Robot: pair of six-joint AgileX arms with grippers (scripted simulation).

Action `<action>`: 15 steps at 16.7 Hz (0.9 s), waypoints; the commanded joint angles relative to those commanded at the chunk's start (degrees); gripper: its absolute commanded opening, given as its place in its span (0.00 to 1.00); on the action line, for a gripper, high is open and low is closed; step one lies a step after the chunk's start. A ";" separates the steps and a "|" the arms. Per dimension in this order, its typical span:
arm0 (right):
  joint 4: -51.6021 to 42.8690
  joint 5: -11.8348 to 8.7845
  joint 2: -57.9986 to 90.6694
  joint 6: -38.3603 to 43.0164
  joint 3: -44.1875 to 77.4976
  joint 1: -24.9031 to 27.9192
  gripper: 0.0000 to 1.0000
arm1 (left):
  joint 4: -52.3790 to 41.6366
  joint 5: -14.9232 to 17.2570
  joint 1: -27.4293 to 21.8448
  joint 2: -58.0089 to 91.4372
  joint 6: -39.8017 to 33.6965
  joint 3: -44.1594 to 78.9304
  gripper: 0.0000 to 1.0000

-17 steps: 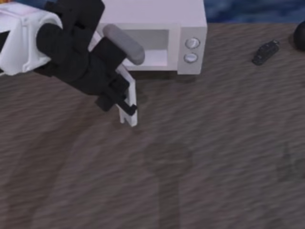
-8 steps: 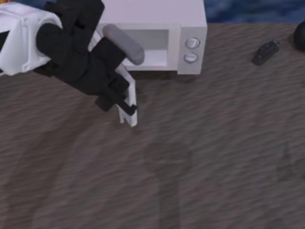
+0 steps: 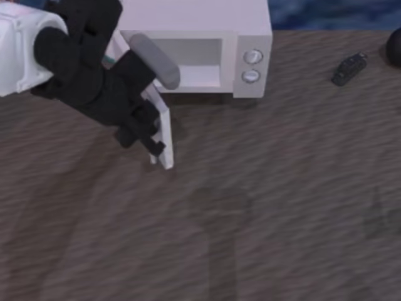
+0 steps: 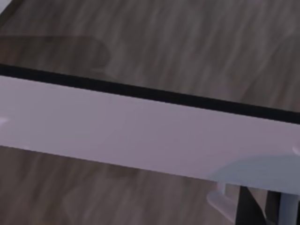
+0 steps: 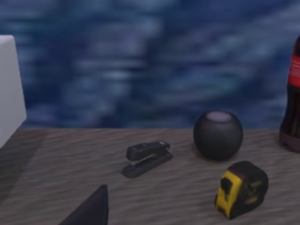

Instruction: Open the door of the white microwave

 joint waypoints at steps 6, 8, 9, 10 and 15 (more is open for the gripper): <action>0.00 0.00 0.00 0.00 0.00 0.00 1.00 | -1.35 2.45 2.25 -0.83 5.20 -0.41 0.00; 0.00 0.00 0.00 0.00 0.00 0.00 1.00 | -1.35 2.45 2.25 -0.83 5.20 -0.41 0.00; 0.00 0.00 0.00 0.00 0.00 0.00 1.00 | -1.35 2.45 2.25 -0.83 5.20 -0.41 0.00; 0.00 0.00 0.00 0.00 0.00 0.00 1.00 | -1.35 2.45 2.25 -0.83 5.20 -0.41 0.00; 0.00 0.00 0.00 0.00 0.00 0.00 1.00 | -1.35 2.45 2.25 -0.83 5.20 -0.41 0.00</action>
